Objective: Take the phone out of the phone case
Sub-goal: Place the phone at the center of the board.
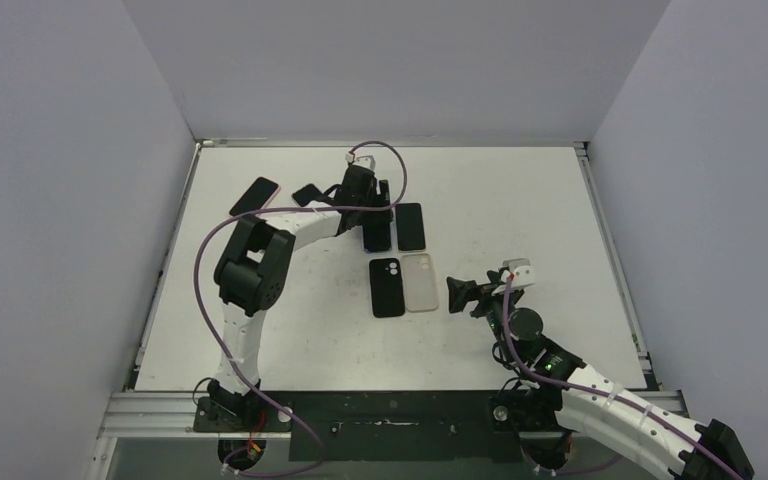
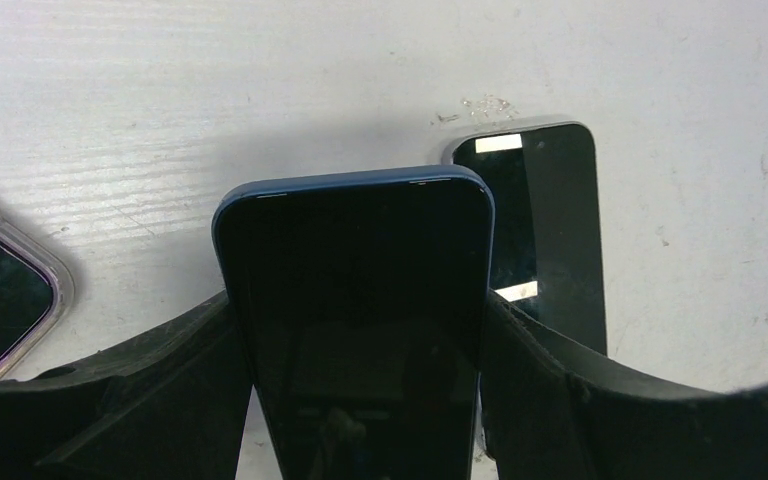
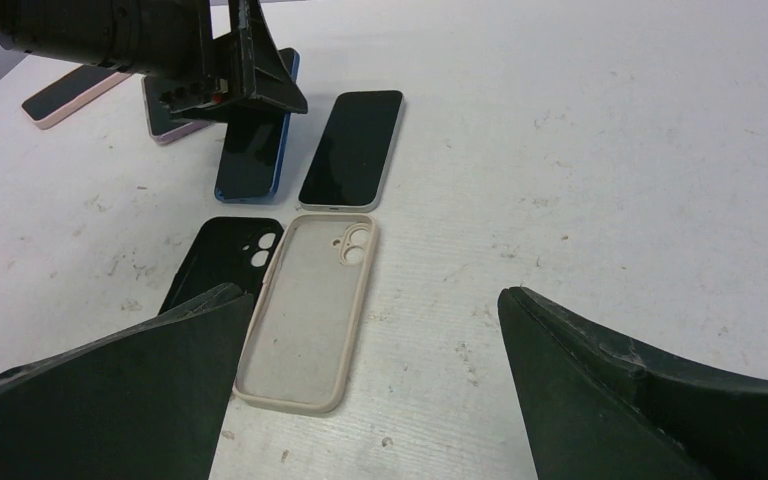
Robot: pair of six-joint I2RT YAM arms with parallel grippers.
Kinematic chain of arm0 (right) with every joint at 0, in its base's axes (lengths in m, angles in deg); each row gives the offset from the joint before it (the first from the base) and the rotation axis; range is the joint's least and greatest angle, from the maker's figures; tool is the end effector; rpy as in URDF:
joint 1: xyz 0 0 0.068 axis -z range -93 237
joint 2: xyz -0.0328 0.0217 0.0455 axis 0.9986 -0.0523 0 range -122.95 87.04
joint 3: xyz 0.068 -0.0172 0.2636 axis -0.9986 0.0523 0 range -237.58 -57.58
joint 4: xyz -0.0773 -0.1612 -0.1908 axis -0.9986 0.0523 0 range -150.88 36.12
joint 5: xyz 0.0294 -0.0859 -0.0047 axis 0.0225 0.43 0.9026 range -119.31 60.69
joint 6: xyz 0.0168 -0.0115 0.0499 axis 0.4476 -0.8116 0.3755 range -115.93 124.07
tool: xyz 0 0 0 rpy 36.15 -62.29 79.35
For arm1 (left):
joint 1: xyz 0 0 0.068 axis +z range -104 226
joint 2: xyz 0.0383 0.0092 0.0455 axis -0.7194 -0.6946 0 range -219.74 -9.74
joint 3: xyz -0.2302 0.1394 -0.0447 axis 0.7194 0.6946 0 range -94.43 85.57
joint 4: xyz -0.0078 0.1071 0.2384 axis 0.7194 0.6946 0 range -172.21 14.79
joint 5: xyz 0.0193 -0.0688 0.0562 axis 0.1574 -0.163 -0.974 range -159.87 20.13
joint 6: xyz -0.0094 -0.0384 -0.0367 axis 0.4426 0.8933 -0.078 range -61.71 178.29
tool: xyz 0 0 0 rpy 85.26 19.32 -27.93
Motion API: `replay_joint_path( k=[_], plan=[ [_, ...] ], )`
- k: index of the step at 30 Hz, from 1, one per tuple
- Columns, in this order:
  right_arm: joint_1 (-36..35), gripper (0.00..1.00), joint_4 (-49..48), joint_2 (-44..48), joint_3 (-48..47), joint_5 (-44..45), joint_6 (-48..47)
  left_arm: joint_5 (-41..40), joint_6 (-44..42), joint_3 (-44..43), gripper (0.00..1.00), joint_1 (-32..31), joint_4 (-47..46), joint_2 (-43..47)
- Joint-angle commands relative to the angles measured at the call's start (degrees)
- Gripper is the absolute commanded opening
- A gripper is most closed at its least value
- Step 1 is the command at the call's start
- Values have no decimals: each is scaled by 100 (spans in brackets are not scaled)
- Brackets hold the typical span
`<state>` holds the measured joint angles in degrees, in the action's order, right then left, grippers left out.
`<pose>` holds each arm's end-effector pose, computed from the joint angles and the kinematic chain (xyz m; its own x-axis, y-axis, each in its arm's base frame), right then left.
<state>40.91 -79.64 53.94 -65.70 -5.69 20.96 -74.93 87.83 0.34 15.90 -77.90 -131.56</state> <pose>0.1159 0.0999 0.1971 -0.1835 0.1932 -0.9638 -0.3455 0.9052 0.2472 0.4120 -0.2352 0.1683 -0.7107 -0.1555 -0.6861 0.1053 0.9408 -0.3223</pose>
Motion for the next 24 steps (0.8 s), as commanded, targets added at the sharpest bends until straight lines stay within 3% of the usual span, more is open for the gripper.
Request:
replay_joint_path(
  k=[1, 13, 24],
  plan=[
    [47, 100, -108, -63, -84, 58, -69, 87, -13, -191, 39, 99, 31, -142],
    [63, 100, -110, -158, -87, -14, -57, 460, 295, 81, 49, 242, -347, -236],
    [100, 100, -76, -173, -102, -57, -54, 664, 372, 406, 65, 311, -658, -4]
  ],
)
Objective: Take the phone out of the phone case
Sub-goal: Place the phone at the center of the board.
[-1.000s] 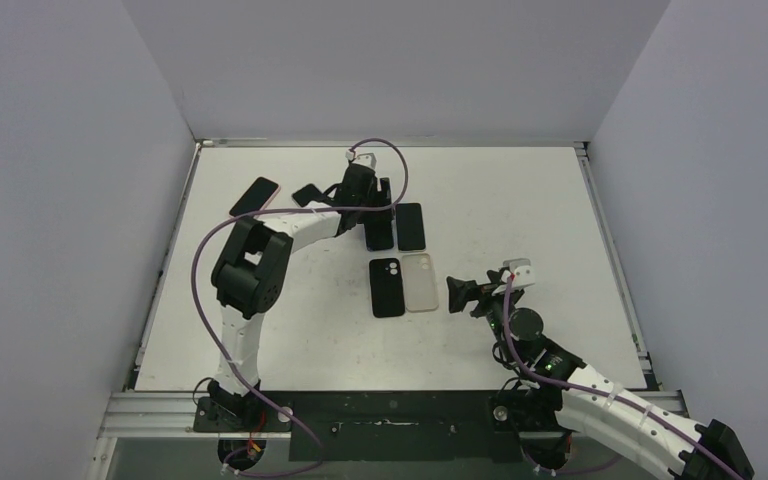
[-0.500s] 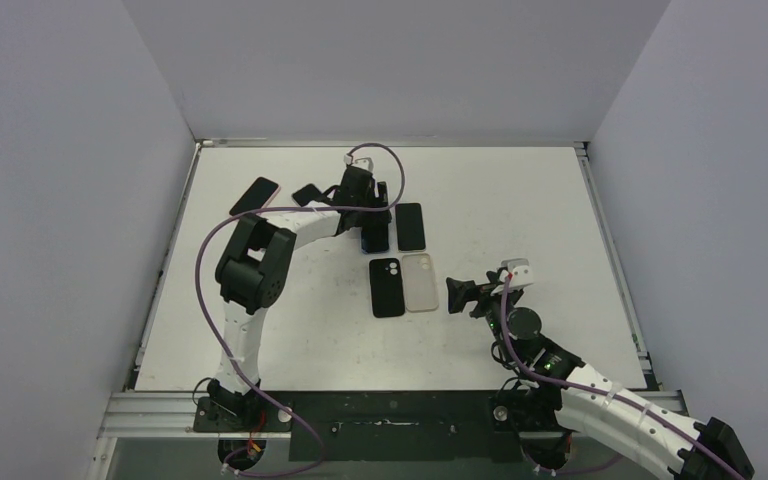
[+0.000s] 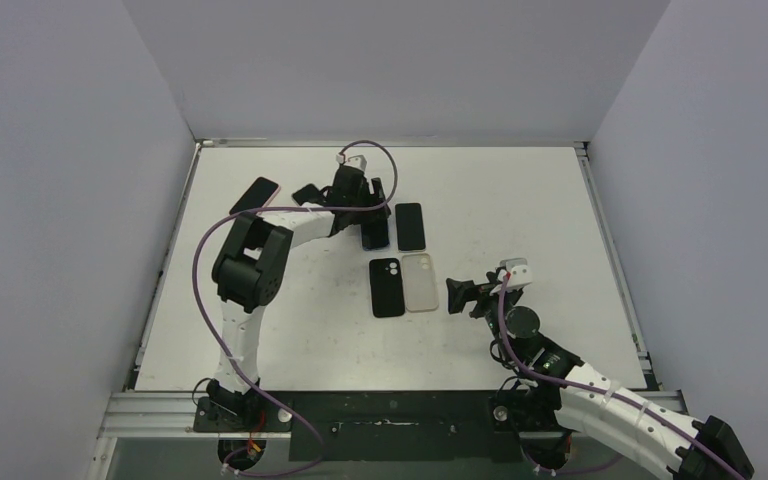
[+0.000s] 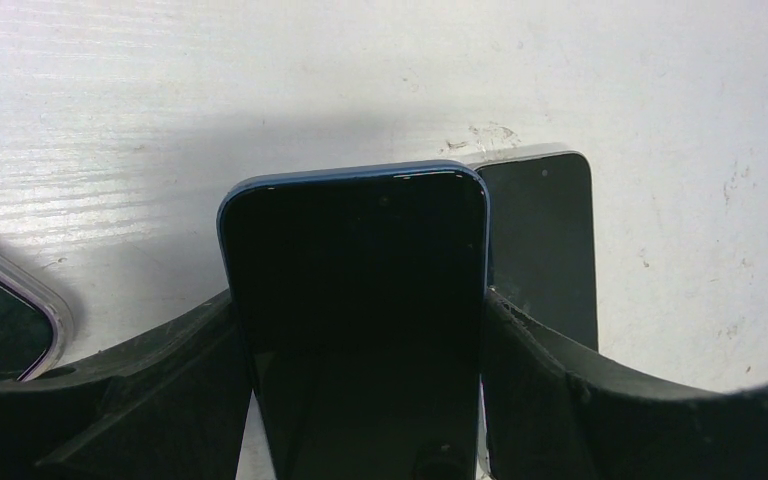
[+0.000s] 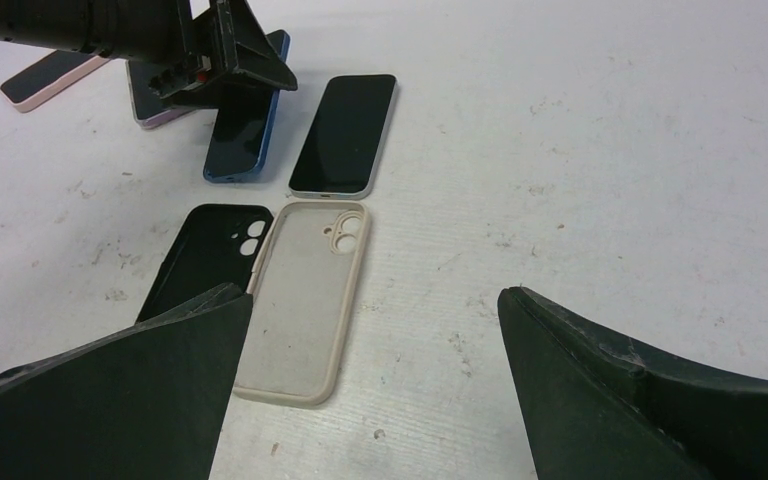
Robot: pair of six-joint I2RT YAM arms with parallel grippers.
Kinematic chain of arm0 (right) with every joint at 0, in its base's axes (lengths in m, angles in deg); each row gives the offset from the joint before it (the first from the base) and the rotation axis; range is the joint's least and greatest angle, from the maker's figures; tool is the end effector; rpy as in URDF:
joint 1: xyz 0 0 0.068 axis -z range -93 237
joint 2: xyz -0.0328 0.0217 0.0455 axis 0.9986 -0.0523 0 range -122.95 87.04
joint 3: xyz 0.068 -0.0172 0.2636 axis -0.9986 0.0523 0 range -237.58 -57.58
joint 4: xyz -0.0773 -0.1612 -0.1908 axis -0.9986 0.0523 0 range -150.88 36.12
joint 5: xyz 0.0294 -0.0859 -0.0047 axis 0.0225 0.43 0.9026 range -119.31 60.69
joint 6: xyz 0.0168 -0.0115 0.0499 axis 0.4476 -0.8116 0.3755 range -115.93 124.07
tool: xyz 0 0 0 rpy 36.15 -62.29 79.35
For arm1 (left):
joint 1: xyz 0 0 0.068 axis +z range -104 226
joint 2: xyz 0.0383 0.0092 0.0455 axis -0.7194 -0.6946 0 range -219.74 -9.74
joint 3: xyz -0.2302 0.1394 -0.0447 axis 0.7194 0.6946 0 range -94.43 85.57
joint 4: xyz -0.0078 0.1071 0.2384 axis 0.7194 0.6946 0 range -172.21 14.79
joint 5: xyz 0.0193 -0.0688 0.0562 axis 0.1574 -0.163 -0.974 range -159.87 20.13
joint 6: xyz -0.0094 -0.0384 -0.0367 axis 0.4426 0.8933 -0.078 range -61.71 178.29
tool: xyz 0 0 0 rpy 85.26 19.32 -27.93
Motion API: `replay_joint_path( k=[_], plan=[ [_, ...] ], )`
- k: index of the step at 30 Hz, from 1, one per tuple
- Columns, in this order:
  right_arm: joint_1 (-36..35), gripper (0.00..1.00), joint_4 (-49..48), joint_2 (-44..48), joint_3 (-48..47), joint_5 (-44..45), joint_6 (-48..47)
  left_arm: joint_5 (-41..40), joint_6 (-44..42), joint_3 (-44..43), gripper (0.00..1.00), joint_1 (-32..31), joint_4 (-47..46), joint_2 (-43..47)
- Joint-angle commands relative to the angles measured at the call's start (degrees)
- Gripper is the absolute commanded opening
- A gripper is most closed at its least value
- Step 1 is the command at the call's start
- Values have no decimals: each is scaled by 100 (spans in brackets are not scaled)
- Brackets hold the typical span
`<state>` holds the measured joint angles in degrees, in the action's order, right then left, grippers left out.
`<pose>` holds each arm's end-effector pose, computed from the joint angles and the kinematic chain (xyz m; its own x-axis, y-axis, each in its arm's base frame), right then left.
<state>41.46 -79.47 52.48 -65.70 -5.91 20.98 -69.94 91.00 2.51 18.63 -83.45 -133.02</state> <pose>0.1182 0.1003 0.1933 -0.2020 0.1753 -0.9636 -0.3353 0.9120 0.2362 0.4226 -0.2187 0.1529 -0.7180 -0.2366 -0.6546 0.0844 0.9039 -0.4193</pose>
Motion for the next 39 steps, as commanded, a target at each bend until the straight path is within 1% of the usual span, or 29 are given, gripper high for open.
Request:
replay_joint_path(
  k=[1, 7, 12, 16, 19, 26, 33, 39],
  plan=[
    [45, 100, -90, -31, -106, -41, -56, 158, 52, 222, 67, 39, -108, 159],
    [63, 100, -83, -42, -111, -72, -47, 80, 51, 406, 77, 66, -151, 360],
    [71, 100, -66, -67, -120, -97, -47, 85, 38, 508, 81, 98, -191, 450],
    [80, 100, -46, -69, -128, -107, -37, 143, 60, 598, 81, 134, -241, 495],
    [80, 100, -46, -68, -128, -114, -34, 214, 103, 732, 78, 162, -340, 545],
    [98, 100, -57, -101, -137, -129, -30, 827, 399, 1142, 74, 147, -745, 592],
    [106, 100, -70, -153, -137, -151, -30, 1073, 460, 1256, 74, 98, -913, 642],
    [115, 100, -71, -173, -144, -151, -30, 1113, 513, 1332, 74, 48, -939, 750]
  ],
)
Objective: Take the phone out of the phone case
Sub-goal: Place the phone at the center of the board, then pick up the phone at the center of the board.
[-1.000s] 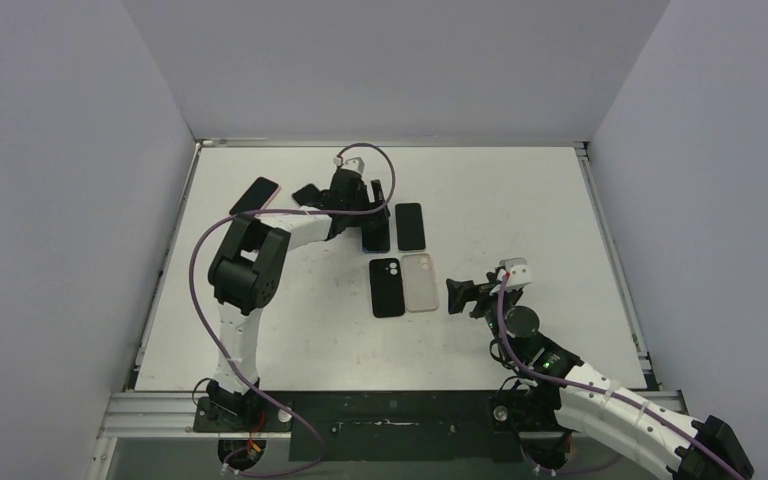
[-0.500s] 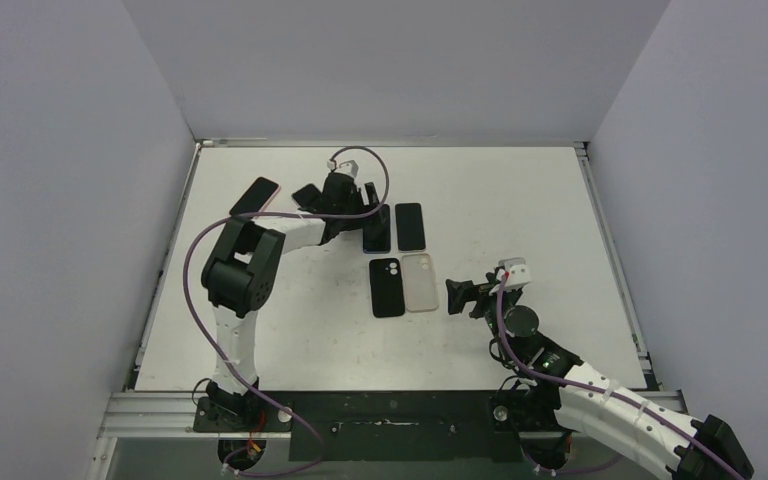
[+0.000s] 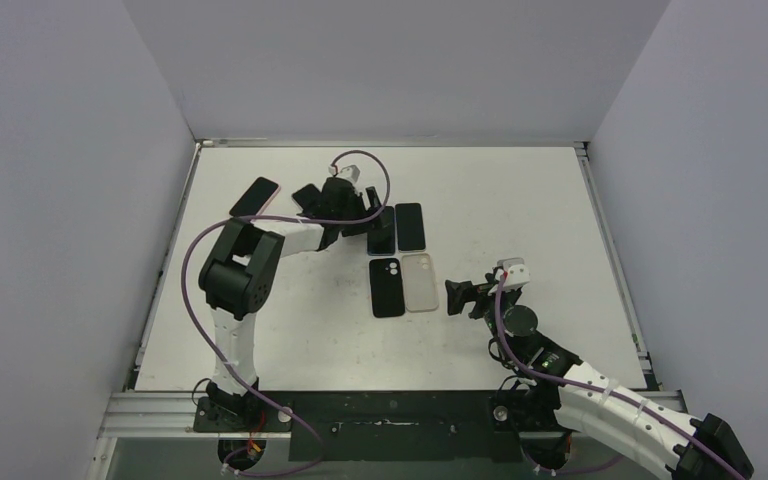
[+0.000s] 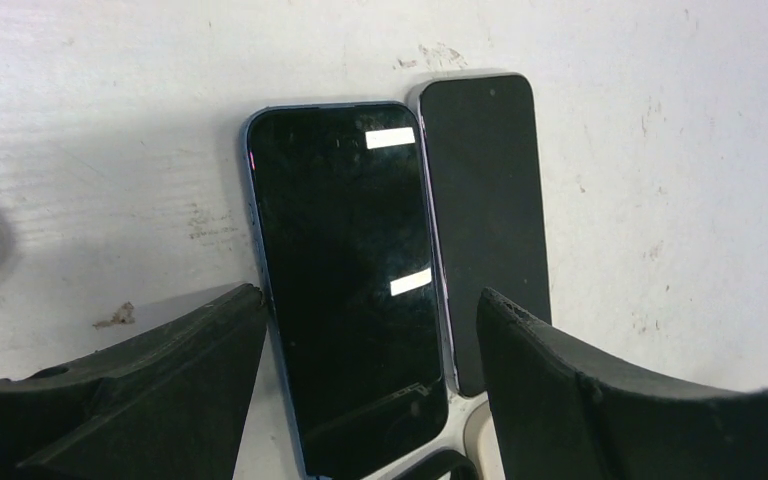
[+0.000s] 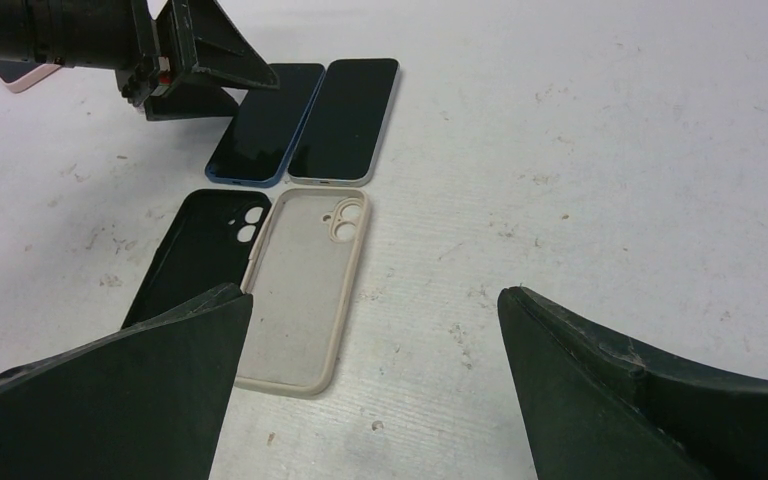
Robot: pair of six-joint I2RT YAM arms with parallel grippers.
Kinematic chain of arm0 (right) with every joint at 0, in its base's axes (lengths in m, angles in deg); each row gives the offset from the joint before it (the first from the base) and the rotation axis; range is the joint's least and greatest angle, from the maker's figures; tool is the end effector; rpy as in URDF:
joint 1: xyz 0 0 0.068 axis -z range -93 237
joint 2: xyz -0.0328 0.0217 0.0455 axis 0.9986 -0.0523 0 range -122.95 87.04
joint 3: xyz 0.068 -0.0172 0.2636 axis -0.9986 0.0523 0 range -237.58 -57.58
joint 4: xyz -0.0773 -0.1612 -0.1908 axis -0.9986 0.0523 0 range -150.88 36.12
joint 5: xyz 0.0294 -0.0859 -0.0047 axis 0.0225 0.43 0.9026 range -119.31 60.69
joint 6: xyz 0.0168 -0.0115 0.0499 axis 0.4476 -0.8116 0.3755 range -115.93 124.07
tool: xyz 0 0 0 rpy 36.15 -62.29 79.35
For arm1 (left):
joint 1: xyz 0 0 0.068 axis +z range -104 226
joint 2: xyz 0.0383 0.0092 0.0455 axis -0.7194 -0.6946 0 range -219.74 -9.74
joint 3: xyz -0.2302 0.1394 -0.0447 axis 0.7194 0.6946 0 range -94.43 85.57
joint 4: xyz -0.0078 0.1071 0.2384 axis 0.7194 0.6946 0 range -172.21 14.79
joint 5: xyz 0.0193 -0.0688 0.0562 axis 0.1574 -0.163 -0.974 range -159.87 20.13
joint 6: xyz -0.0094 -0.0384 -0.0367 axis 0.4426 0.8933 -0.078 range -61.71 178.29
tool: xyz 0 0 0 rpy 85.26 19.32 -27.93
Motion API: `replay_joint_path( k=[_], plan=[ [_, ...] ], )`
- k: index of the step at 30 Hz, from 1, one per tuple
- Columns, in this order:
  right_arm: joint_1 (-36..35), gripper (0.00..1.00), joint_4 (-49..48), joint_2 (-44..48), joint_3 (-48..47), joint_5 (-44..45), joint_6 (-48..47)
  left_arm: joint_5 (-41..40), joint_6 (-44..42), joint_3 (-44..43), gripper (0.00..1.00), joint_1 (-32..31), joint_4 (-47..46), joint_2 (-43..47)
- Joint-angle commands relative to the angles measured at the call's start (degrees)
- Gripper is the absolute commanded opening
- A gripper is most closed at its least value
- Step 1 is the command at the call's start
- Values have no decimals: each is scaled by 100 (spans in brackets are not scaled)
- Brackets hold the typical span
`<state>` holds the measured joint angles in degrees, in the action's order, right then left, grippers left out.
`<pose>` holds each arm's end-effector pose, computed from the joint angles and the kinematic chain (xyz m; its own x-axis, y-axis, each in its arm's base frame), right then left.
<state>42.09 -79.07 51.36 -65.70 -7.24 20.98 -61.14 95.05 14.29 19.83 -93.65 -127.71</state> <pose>0.1200 0.1008 0.1899 -0.2243 0.1570 -0.9618 -0.3413 0.9118 0.2284 0.3967 -0.2010 0.1465 -0.7424 -0.2941 -0.6019 0.1285 0.8193 -0.5588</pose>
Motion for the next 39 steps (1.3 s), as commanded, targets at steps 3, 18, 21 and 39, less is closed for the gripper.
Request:
replay_joint_path(
  k=[3, 18, 21, 39],
  plan=[
    [59, 100, -110, -68, -141, -39, -24, 196, 183, 292, 74, -72, -24, 326],
    [79, 100, -54, 23, -137, -62, -21, -21, 227, 566, 81, 53, -80, 853],
    [92, 100, -47, 26, -142, -62, -29, -698, -116, 533, 94, 119, 353, 1213],
    [153, 100, -52, 25, -137, -171, -21, -4101, -948, -830, 97, 121, 1808, 481]
  ],
)
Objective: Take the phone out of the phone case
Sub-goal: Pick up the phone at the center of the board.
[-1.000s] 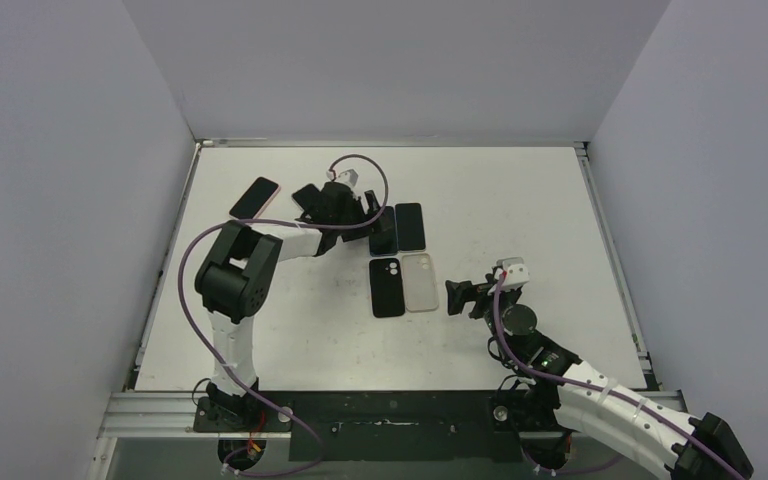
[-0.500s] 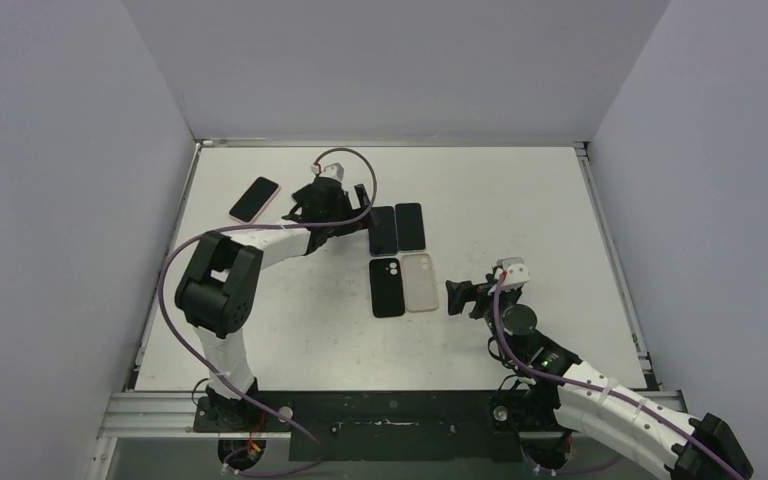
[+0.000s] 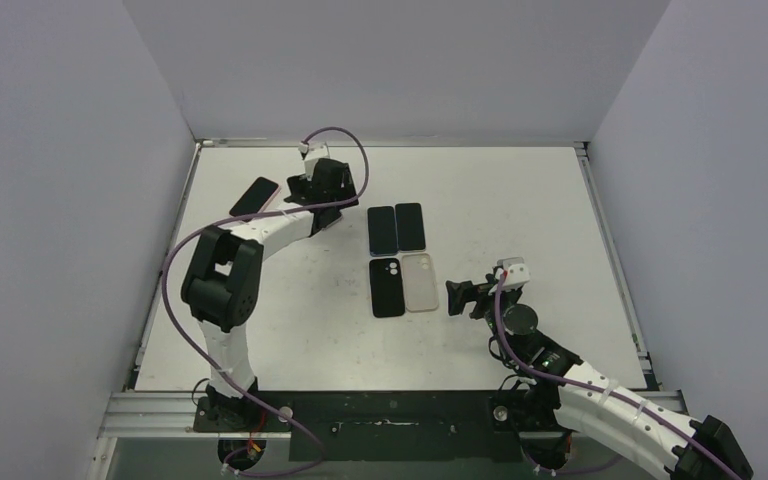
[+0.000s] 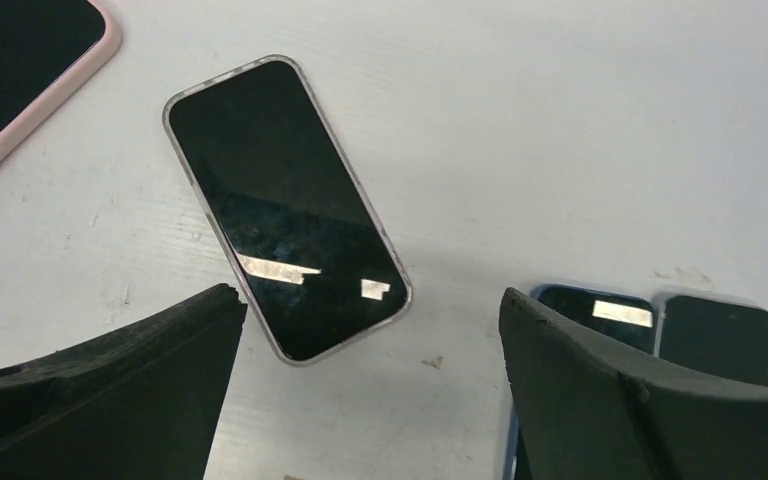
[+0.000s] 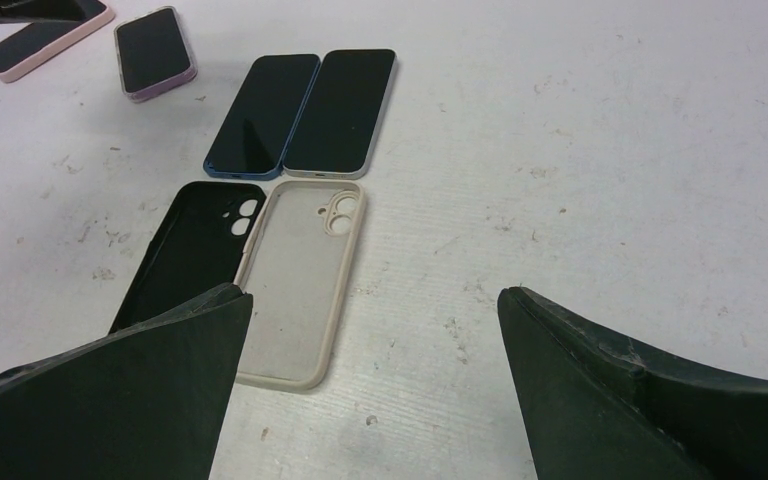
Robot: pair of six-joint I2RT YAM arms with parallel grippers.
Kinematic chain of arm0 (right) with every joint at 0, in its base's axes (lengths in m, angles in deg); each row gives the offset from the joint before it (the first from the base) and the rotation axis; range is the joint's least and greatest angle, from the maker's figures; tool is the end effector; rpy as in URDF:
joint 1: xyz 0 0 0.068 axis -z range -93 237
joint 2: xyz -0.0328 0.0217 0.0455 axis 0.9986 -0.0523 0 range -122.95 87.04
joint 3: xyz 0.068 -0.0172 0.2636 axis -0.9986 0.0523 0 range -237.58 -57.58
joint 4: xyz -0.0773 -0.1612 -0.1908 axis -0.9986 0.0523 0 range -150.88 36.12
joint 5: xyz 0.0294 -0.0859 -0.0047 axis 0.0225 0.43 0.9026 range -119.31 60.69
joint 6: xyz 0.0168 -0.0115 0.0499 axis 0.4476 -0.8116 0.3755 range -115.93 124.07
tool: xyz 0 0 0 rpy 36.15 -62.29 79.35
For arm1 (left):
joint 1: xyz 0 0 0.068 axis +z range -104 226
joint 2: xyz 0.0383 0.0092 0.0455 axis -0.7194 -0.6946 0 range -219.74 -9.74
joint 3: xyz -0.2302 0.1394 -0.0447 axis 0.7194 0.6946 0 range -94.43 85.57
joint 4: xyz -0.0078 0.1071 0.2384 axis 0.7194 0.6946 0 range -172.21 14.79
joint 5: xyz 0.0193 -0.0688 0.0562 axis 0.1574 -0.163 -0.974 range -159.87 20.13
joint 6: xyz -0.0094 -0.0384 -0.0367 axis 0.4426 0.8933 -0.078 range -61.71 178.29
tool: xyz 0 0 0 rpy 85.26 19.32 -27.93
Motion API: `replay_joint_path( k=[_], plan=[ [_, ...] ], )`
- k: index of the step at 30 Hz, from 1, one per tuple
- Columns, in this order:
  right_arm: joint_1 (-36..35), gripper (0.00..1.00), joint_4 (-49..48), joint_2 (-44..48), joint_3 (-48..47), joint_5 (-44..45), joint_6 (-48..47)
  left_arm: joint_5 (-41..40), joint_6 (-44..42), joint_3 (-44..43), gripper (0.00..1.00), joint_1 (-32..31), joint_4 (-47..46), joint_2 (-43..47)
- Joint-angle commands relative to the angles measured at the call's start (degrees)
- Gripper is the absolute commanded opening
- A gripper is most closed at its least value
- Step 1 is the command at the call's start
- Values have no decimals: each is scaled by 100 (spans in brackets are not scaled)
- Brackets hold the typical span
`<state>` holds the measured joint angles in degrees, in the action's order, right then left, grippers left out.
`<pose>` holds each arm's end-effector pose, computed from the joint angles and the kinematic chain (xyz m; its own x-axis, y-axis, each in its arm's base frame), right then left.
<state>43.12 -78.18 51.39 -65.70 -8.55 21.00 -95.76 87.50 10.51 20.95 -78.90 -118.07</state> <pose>0.1212 0.0991 0.1883 -0.2381 0.1488 -0.9598 -0.3423 0.9119 0.2263 0.3924 -0.1663 0.2167 -0.5021 -0.2498 -0.8279 -0.2081 0.9642 -0.1646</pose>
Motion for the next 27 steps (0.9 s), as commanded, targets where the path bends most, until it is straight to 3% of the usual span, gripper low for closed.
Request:
replay_joint_path(
  k=[1, 8, 13, 27],
  plan=[
    [54, 100, -138, 19, -137, -48, -24, -676, -217, -571, 97, 10, 355, -600],
    [86, 100, -87, 57, -131, -36, -32, -1064, -219, -1433, 97, 10, 944, -1399],
    [99, 100, -114, 9, -137, -92, -23, -1170, -129, -1172, 97, 42, 862, -1364],
    [116, 100, -157, -61, -144, -150, -23, -440, 334, -594, 97, 352, 732, -1214]
  ],
)
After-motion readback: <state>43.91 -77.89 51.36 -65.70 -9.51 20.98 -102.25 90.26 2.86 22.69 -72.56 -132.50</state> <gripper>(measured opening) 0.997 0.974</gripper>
